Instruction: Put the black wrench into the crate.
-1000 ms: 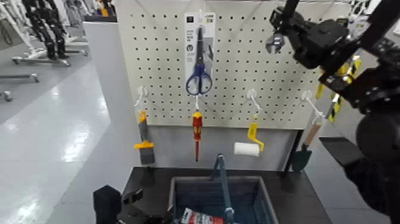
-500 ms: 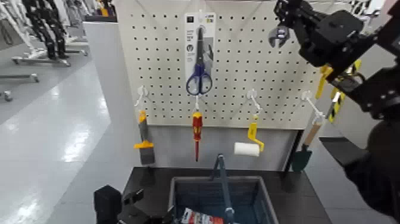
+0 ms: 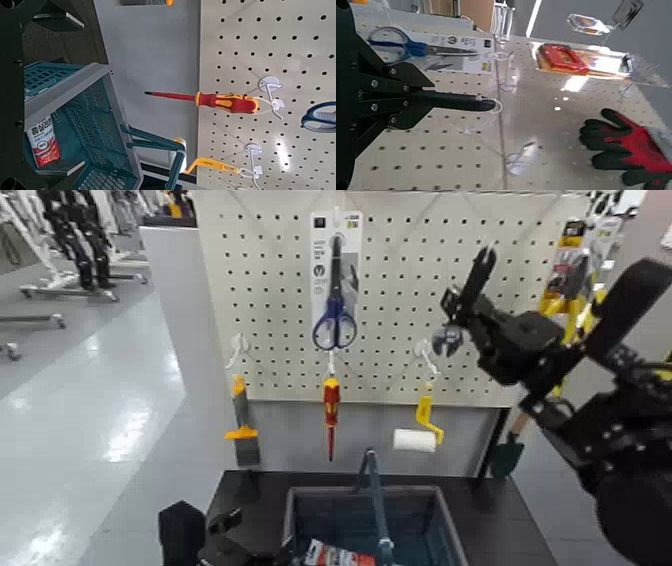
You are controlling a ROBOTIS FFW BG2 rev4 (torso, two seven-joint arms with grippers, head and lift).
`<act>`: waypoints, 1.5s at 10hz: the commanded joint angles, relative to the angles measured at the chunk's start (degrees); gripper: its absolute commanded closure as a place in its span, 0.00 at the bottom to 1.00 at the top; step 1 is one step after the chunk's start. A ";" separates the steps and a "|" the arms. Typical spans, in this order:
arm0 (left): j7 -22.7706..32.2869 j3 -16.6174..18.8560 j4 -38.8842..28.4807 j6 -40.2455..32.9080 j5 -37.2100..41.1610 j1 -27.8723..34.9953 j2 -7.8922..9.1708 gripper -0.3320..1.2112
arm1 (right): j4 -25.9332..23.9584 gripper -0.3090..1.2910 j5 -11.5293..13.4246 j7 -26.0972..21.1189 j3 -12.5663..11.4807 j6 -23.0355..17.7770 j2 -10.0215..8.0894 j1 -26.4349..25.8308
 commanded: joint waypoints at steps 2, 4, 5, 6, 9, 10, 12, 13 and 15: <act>-0.17 0.01 -0.11 0.19 0.00 0.00 0.00 0.28 | 3.01 0.91 -1.08 -1.58 -0.06 3.58 0.94 8.37; -0.26 0.09 -0.02 0.19 0.00 0.00 0.00 0.28 | 6.26 0.91 -0.91 -1.49 1.35 4.72 0.85 11.45; -0.26 0.09 -0.02 0.19 0.00 0.00 0.09 0.28 | 7.05 0.91 0.15 -1.67 1.96 5.96 0.94 12.59; -0.35 0.09 0.06 0.19 0.00 0.00 0.09 0.28 | 8.55 0.91 0.50 -1.49 2.49 6.31 0.76 13.21; -0.70 0.09 0.15 0.28 0.00 -0.17 0.18 0.28 | 12.94 0.91 1.99 -0.79 3.28 7.63 0.67 15.49; -0.70 0.09 0.15 0.19 0.00 -0.17 0.18 0.28 | 14.43 0.91 2.34 -0.17 3.46 7.80 0.67 15.67; -0.79 0.09 0.15 0.28 0.00 -0.17 0.18 0.28 | 16.28 0.91 3.22 0.35 3.54 8.59 0.67 15.84; -0.88 0.09 0.15 0.28 0.00 -0.17 0.18 0.28 | 16.81 0.91 3.66 0.35 3.63 8.94 0.67 16.02; -0.96 0.09 0.15 0.36 0.00 -0.17 0.18 0.28 | 17.60 0.91 4.37 0.53 3.72 9.47 0.58 16.02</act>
